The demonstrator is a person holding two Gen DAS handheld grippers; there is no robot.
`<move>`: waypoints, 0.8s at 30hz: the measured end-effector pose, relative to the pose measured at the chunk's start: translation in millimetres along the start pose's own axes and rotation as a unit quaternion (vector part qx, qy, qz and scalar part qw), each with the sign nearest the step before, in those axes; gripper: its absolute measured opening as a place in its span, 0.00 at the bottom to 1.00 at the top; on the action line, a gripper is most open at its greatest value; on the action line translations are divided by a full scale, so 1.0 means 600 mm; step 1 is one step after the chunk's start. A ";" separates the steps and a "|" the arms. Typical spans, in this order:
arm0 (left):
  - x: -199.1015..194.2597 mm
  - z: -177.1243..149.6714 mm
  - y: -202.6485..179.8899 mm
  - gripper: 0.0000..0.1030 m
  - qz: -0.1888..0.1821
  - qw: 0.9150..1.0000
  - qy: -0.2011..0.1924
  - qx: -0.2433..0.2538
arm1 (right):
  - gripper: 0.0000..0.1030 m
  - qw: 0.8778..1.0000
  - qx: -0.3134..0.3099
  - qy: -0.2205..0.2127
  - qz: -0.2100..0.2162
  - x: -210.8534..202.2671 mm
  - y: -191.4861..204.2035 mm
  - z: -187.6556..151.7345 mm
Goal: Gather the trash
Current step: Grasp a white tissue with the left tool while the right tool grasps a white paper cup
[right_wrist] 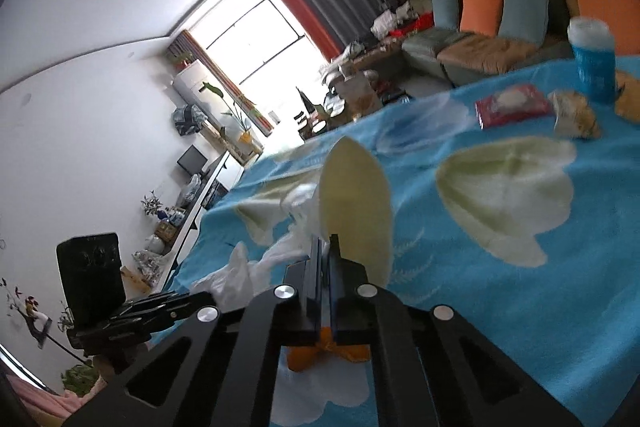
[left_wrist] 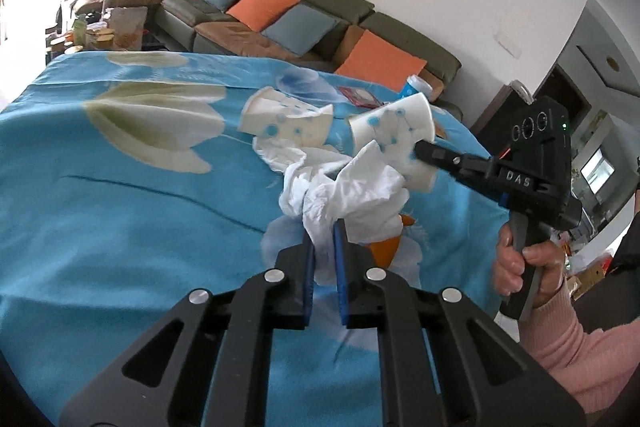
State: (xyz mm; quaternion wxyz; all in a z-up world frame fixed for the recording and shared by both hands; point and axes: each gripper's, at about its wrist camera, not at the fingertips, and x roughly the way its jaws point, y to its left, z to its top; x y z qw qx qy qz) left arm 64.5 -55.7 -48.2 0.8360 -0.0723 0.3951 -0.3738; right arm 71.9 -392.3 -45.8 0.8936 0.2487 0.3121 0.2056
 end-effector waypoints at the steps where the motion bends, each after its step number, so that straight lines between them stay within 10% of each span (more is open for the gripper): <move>1: -0.011 -0.004 0.004 0.09 0.005 1.000 -0.004 -0.001 | 0.02 1.000 -0.003 -0.004 -0.001 -0.005 0.003 0.001; 24: -0.163 -0.073 0.049 0.09 0.103 0.993 -0.062 -0.006 | 0.02 0.995 -0.066 0.022 0.067 0.049 0.122 -0.009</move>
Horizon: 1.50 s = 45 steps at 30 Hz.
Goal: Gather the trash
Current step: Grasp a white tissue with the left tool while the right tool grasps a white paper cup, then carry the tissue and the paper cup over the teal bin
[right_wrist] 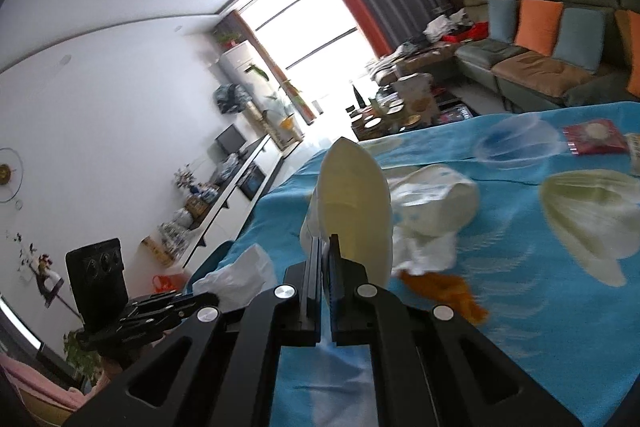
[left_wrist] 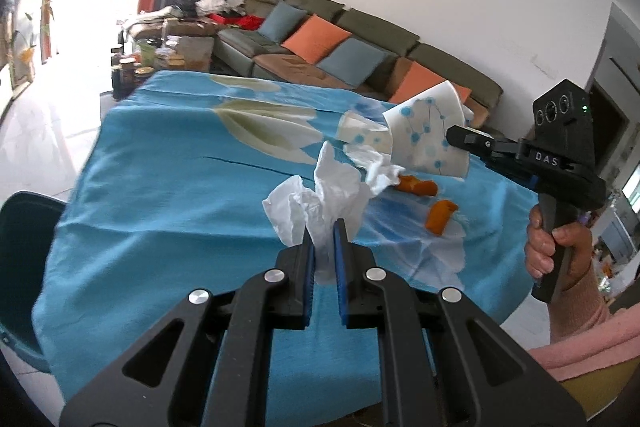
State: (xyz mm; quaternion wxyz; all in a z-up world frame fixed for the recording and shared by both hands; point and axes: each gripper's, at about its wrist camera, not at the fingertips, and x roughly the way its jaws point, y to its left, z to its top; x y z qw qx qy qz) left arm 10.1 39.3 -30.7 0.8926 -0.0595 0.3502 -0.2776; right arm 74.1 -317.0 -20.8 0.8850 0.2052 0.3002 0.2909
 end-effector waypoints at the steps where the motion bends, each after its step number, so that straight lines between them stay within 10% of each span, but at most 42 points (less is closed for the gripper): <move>1: -0.005 -0.002 0.004 0.09 0.005 1.000 -0.002 -0.002 | 0.02 1.000 -0.002 0.003 0.003 0.004 0.005 -0.001; 45: -0.136 -0.038 0.097 0.09 0.103 0.991 -0.048 -0.073 | 0.02 0.987 -0.061 0.108 0.104 0.189 0.156 -0.018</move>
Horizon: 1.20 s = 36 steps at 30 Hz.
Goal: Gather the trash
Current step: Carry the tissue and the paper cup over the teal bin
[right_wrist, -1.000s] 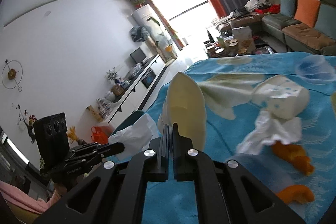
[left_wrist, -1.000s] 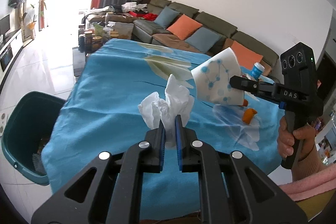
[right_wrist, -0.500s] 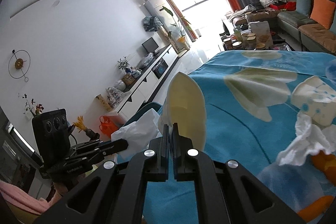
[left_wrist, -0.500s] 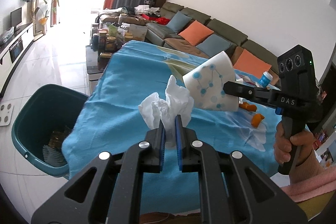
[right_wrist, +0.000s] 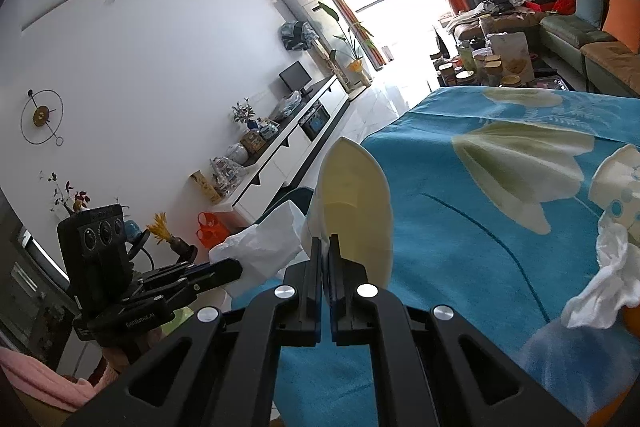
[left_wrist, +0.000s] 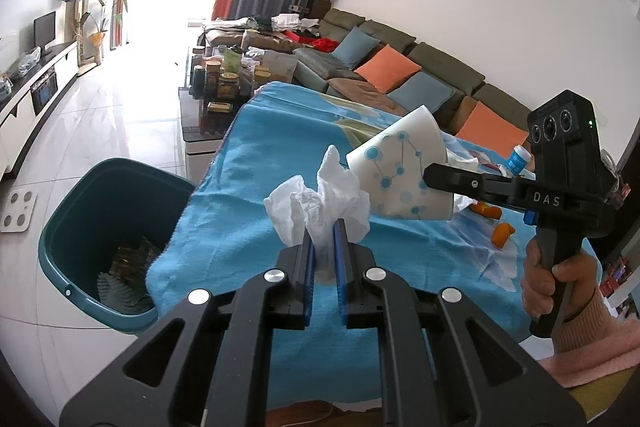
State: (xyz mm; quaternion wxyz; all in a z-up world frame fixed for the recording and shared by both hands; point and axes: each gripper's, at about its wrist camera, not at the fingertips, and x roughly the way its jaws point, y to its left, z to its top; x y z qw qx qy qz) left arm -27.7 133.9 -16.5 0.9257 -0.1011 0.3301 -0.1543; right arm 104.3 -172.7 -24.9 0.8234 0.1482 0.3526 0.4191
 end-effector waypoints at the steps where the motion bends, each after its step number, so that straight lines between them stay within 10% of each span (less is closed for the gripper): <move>1: -0.002 0.000 0.001 0.09 0.002 1.000 -0.001 -0.001 | 0.02 1.000 0.000 0.001 0.001 0.002 0.001 0.000; 36: -0.040 -0.005 0.044 0.09 0.056 0.998 -0.020 -0.026 | 0.02 0.998 -0.024 0.044 0.035 0.078 0.049 0.026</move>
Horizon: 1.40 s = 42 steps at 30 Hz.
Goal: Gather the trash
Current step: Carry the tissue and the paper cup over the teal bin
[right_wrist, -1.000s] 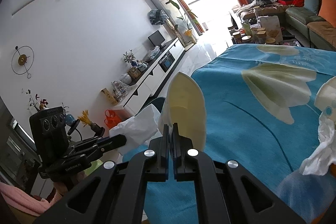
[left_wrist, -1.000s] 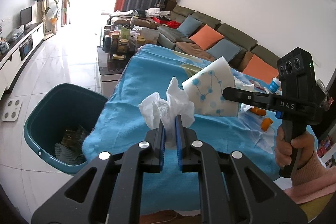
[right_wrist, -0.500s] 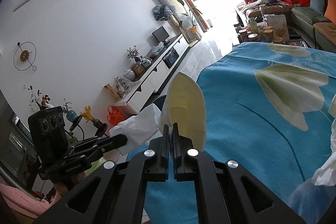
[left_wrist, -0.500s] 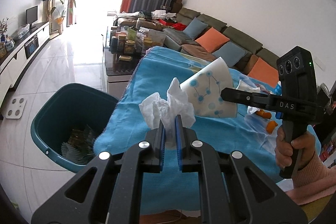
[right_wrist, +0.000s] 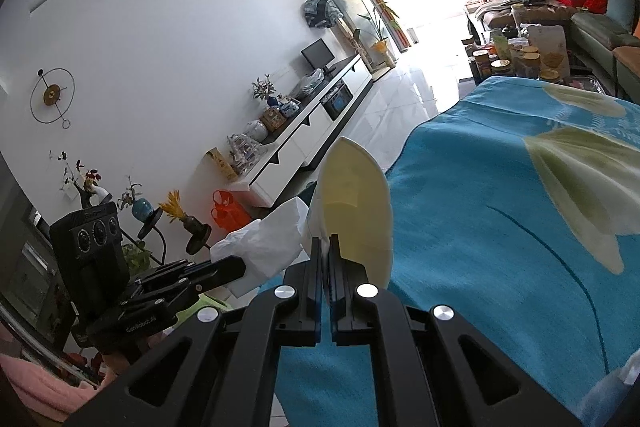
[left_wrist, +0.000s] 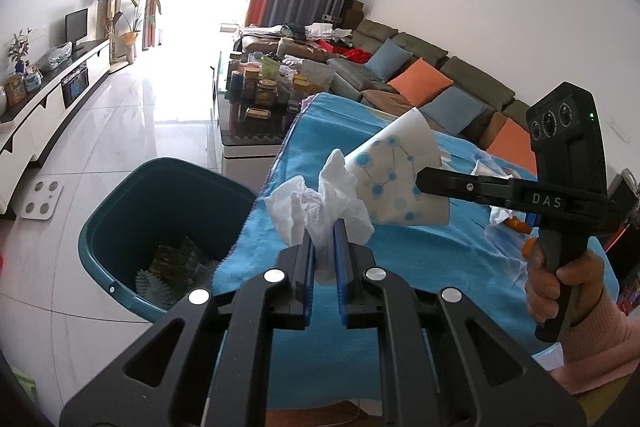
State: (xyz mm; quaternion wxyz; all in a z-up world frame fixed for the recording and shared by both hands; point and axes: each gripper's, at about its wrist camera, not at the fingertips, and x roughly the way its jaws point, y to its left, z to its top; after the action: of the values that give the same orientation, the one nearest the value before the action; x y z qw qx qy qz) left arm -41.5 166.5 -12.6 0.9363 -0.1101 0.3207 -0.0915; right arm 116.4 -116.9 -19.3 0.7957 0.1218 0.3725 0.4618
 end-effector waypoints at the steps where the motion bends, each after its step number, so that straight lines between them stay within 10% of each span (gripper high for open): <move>1: -0.001 0.000 0.001 0.09 0.001 1.000 -0.001 -0.001 | 0.02 1.000 -0.001 0.001 0.001 0.002 0.002 0.001; 42: 0.014 0.006 0.052 0.09 0.065 0.997 -0.005 -0.032 | 0.02 0.998 -0.044 0.050 0.011 0.129 0.063 0.045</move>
State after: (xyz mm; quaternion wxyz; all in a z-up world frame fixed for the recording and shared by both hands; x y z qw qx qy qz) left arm -29.3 195.0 -22.9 0.9378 -0.1189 0.3255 -0.0193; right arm 134.0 -28.4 -17.6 0.7758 0.0679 0.3898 0.4915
